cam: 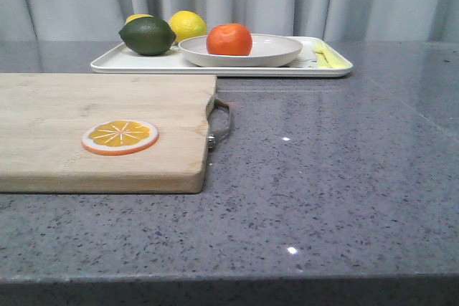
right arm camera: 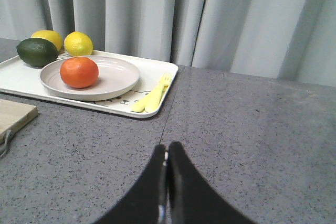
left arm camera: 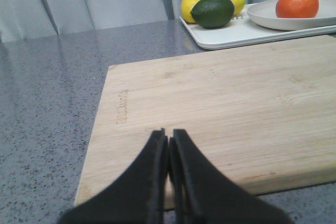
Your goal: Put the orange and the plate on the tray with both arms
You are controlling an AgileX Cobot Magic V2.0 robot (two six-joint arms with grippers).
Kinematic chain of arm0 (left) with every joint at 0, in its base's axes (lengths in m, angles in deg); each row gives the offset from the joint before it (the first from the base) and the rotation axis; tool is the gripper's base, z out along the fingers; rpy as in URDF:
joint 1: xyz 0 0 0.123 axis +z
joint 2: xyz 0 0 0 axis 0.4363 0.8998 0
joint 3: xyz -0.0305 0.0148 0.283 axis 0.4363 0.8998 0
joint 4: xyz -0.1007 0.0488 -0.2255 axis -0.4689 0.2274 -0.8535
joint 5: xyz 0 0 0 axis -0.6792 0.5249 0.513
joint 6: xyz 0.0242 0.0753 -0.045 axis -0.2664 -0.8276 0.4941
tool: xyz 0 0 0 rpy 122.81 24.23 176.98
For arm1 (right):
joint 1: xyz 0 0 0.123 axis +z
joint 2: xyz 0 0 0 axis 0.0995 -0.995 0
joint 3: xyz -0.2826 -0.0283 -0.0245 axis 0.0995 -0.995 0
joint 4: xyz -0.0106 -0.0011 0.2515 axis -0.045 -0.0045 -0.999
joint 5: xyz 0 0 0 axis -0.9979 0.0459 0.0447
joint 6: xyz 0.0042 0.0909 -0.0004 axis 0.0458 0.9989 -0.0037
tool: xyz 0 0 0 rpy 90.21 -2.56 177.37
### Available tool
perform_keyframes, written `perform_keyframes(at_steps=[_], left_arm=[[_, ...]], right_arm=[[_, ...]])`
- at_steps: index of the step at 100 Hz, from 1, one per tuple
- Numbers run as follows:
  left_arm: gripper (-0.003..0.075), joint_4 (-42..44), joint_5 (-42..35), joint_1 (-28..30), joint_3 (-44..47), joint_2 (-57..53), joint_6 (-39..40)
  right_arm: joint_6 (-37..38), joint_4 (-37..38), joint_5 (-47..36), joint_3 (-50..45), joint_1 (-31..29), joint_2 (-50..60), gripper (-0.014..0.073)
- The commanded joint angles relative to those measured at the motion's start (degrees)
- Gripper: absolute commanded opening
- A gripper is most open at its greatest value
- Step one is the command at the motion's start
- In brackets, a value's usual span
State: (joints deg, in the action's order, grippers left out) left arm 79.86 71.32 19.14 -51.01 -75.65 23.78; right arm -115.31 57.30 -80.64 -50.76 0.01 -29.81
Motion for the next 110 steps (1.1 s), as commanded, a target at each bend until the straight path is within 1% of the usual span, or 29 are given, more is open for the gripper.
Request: perform_keyframes(at_steps=[1,76,95,102,107,110], left_arm=[[-0.002,0.0,-5.02,0.12,0.54,-1.86,0.53],[-0.002,0.0,-5.02,0.12,0.54,-1.86,0.53],[-0.002,0.0,-5.02,0.12,0.54,-1.86,0.53],[-0.002,0.0,-5.02,0.12,0.54,-1.86,0.53],[-0.002,0.0,-5.02,0.12,0.54,-1.86,0.53],[-0.002,0.0,-5.02,0.12,0.54,-1.86,0.53]], right_arm=[[-0.34,0.21,-4.68,1.62,0.07,-0.24,-0.0102],[-0.34,0.21,-4.68,1.62,0.07,-0.24,-0.0102],[-0.29,0.39,-4.92,-0.26,0.07,-0.03,-0.0102],[1.46,2.21,-5.15,-1.82,0.07,0.63,-0.0102],[5.1,6.39,-5.93,-3.21,0.07,1.62,-0.0102],[8.78,9.25,-6.64,-4.08,0.07,2.35,-0.0102]])
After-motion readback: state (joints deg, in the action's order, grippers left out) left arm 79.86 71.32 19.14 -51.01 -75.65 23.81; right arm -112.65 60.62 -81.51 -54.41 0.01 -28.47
